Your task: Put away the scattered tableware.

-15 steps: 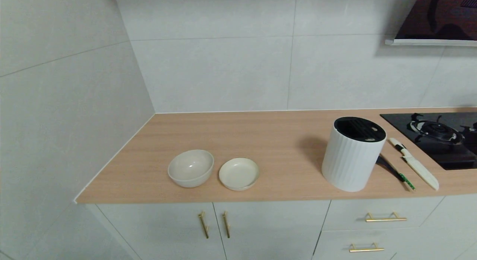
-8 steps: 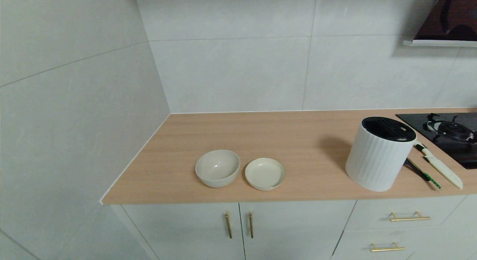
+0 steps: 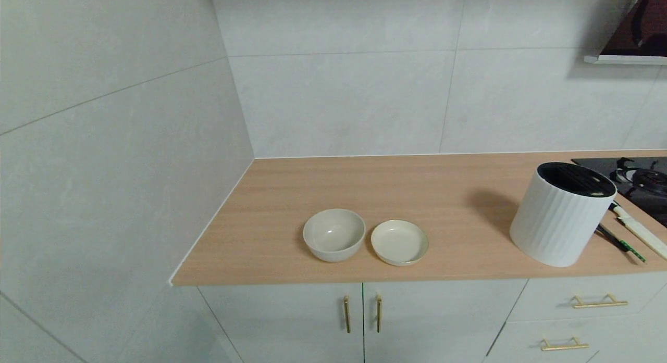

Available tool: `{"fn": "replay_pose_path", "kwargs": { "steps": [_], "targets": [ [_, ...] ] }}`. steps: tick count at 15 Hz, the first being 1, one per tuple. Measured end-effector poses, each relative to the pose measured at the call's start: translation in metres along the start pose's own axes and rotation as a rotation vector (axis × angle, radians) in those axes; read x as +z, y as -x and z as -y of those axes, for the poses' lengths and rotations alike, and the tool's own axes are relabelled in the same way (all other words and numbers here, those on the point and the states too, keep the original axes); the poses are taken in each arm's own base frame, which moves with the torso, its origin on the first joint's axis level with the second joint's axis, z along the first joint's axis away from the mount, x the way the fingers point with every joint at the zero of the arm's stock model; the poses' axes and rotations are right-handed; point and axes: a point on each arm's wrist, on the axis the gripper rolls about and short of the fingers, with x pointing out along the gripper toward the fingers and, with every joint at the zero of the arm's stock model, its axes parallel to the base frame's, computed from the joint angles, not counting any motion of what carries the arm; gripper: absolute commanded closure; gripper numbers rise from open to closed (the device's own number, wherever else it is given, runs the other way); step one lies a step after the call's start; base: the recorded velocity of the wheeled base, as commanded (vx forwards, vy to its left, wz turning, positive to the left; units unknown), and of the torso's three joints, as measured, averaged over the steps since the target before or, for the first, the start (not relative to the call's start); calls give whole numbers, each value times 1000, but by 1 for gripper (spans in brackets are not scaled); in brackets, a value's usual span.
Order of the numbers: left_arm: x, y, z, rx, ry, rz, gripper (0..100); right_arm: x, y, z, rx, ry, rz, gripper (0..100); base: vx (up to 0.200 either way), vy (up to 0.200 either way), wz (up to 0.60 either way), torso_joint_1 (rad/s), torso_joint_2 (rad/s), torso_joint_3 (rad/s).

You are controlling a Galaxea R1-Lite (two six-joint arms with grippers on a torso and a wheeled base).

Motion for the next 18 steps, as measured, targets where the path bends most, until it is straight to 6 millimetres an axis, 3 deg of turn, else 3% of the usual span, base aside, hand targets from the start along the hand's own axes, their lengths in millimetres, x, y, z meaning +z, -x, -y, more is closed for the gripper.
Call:
{"fn": "replay_pose_path", "kwargs": {
  "steps": [9,18],
  "targets": [
    [0,0,0,0,0,0,0,0,0,0,-1,-1,0,0,0,0,0,0,0,0],
    [0,0,0,0,0,0,0,0,0,0,-2,-1,0,0,0,0,0,-192,426,232]
  ]
}}
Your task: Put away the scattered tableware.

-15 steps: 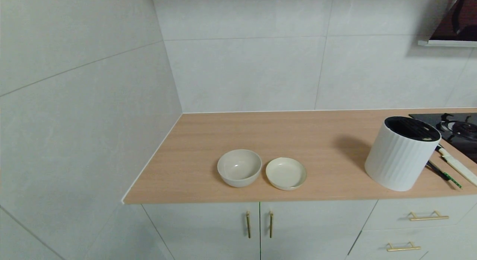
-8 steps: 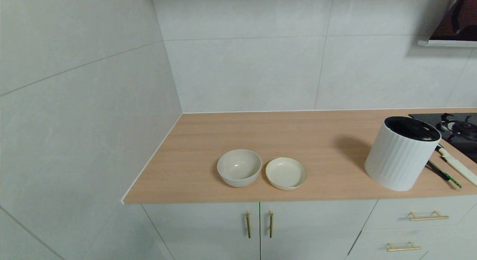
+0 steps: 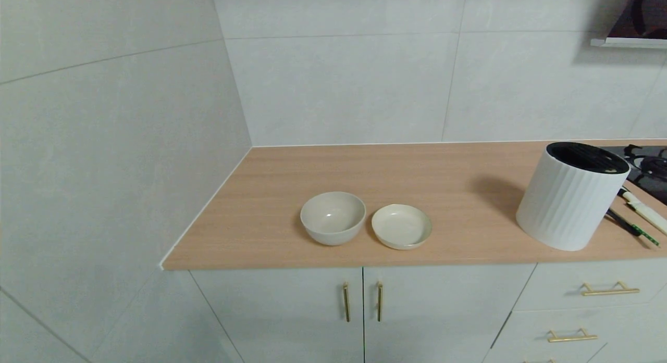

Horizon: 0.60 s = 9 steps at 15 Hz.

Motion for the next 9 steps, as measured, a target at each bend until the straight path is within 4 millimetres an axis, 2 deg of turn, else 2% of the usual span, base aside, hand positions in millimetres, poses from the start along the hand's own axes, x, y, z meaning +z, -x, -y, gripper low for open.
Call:
{"fn": "replay_pose_path", "kwargs": {
  "steps": [9],
  "targets": [
    [0,0,0,0,0,0,0,0,0,0,0,0,0,0,0,0,0,-234,530,296]
  ]
}}
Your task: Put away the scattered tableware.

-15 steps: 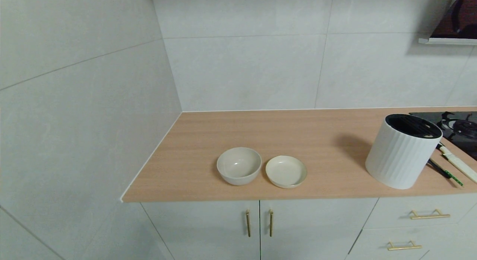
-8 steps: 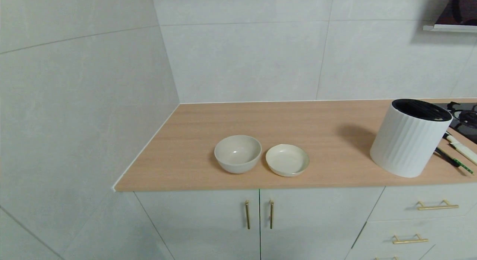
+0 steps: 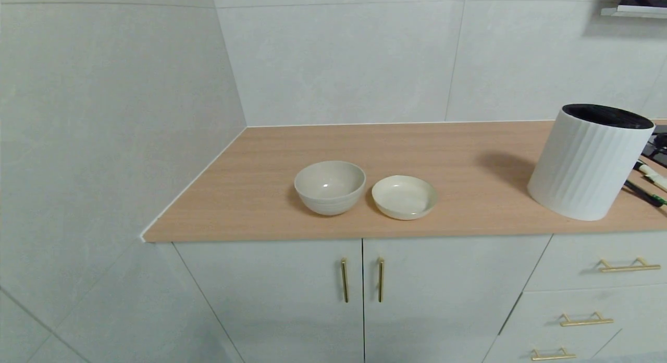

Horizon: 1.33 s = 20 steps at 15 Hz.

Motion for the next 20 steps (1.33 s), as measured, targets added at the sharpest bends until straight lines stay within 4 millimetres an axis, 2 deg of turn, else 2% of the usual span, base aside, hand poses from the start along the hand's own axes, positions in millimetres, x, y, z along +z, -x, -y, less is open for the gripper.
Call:
{"fn": "replay_pose_path", "kwargs": {
  "steps": [12,17,20],
  "targets": [
    [0,0,0,0,-2,0,0,0,0,0,0,0,0,0,0,0,0,-185,480,297],
    [0,0,0,0,-2,0,0,0,0,0,0,0,0,0,0,0,0,-122,450,327],
    [0,0,0,0,-2,0,0,0,0,0,0,0,0,0,0,0,0,-32,168,121]
  ]
}}
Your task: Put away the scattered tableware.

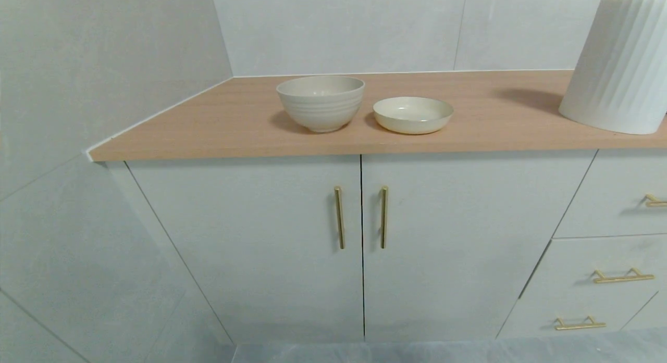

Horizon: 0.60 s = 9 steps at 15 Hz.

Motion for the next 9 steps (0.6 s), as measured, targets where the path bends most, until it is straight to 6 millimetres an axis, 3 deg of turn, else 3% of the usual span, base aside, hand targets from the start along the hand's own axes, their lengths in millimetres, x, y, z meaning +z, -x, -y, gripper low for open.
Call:
{"fn": "replay_pose_path", "kwargs": {
  "steps": [3,7,9],
  "targets": [
    [0,0,0,0,0,0,0,0,0,0,0,1,0,0,0,0,0,0,0,0],
    [0,0,0,-1,0,0,0,0,0,0,0,1,0,0,-200,0,0,5,5,6],
    [0,0,0,0,1,0,0,0,0,0,0,1,0,0,0,0,0,0,0,0]
  ]
}}
